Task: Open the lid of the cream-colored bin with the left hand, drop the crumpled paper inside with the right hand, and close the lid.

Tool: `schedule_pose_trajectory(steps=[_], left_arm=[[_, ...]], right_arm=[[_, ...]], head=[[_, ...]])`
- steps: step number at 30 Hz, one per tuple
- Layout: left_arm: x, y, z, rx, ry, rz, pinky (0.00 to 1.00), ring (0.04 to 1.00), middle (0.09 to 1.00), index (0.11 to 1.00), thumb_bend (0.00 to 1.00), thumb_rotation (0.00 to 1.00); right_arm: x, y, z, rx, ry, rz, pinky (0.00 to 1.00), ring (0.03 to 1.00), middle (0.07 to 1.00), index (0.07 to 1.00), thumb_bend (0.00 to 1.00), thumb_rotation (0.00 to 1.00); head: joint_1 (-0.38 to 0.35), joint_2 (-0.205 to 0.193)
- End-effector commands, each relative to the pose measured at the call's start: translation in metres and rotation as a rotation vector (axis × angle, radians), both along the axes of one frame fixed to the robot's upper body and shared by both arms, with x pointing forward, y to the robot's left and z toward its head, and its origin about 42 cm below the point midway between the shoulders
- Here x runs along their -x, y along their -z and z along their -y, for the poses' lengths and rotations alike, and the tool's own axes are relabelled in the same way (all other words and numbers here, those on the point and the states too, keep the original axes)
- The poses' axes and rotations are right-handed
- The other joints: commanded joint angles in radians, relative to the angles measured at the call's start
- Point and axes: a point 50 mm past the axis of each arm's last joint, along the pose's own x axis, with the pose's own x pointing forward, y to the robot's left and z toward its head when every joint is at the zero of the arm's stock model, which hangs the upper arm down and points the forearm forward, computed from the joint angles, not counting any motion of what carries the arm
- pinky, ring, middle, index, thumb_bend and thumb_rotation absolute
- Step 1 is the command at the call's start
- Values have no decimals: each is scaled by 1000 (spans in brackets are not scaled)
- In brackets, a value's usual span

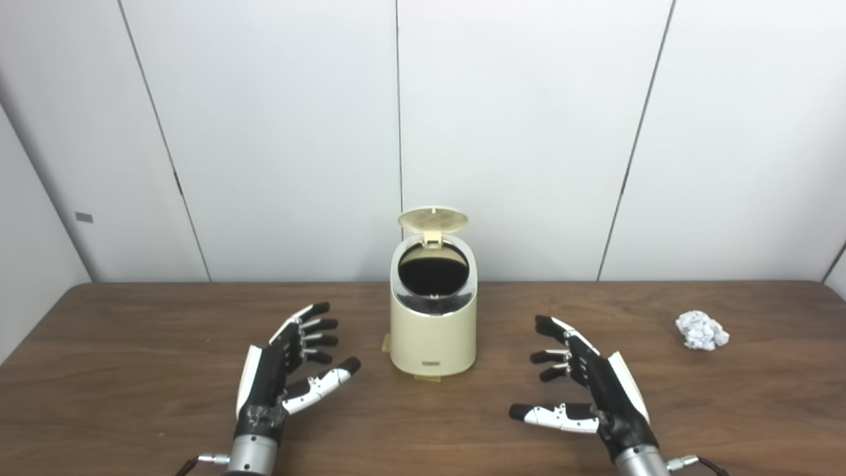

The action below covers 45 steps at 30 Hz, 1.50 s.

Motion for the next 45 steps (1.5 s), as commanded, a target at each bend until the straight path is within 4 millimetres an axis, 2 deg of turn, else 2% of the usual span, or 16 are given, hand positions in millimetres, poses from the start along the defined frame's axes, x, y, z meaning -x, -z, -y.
schedule_pose_trajectory(steps=[1, 4, 6, 10, 12, 14, 16, 18, 22, 25, 27, 29, 35, 38, 43, 45], left_arm=[[-1, 0, 7, -2, 23, 27, 564, 694, 753, 839, 741, 134], [-3, 5, 6, 2, 29, 14, 573, 699, 758, 849, 743, 145], [-3, 7, 5, -10, 30, 7, 590, 712, 764, 851, 744, 160], [-6, 10, 1, -19, 33, 3, 591, 720, 770, 844, 728, 130], [-8, 12, -2, -25, 34, 4, 592, 721, 769, 844, 730, 128], [-10, 13, -5, -29, 35, 3, 595, 721, 768, 842, 726, 132], [-10, 13, -8, -41, 29, -1, 596, 719, 765, 840, 719, 118], [-11, 14, -12, -46, 26, -7, 597, 718, 763, 839, 714, 100], [-14, 15, -18, -46, 23, -13, 618, 729, 772, 842, 706, 82], [-15, 15, -21, -51, 23, -9, 620, 729, 776, 850, 692, 69], [-15, 15, -22, -51, 24, -8, 629, 731, 777, 853, 687, 65], [-16, 15, -23, -49, 28, -7, 633, 733, 778, 854, 684, 62], [-15, 15, -23, -61, 24, -5, 627, 727, 773, 847, 689, 53], [-14, 15, -23, -61, 23, 0, 636, 727, 774, 836, 694, 49], [-13, 14, -21, -54, 26, 0, 643, 733, 775, 829, 685, 41], [-12, 13, -21, -49, 26, -5, 631, 729, 769, 822, 702, 62]], right_arm=[[-15, -36, 10, 48, 6, 134, 556, 662, 823, 847, 784, 160], [-20, -54, 31, 130, 46, 152, 504, 677, 823, 820, 796, 167], [-24, -69, 52, 217, 92, 137, 500, 685, 816, 821, 801, 153], [-32, -87, 98, 345, 158, 128, 574, 720, 818, 822, 810, 132], [-34, -99, 114, 387, 188, 135, 600, 728, 820, 813, 820, 105], [-34, -114, 125, 434, 223, 149, 590, 716, 797, 790, 842, 47], [-32, -131, 136, 523, 271, 144, 585, 715, 792, 787, 846, 43], [-32, -143, 144, 579, 316, 137, 587, 721, 791, 788, 851, 60], [-38, -155, 165, 614, 390, 105, 648, 793, 811, 786, 866, 29], [-43, -158, 180, 629, 409, 68, 667, 806, 821, 794, 874, 26], [-46, -158, 186, 647, 420, 43, 740, 827, 830, 801, 864, 37], [-50, -157, 190, 667, 434, 8, 765, 841, 839, 809, 857, 53], [-68, -146, 202, 750, 450, -101, 668, 856, 857, 805, 844, 139], [-75, -137, 206, 740, 451, -120, 619, 805, 829, 779, 863, 114], [-87, -116, 209, 748, 454, -195, 684, 849, 818, 773, 839, 113], [-90, -109, 208, 735, 452, -215, 704, 839, 813, 779, 828, 96]], head=[[-19, -6], [-68, -19], [-99, -25], [-166, -40], [-198, -48], [-222, -55], [-259, -63], [-281, -68], [-319, -75], [-330, -76], [-331, -75], [-330, -73], [-324, -69], [-321, -66], [-321, -66], [-310, -58]])
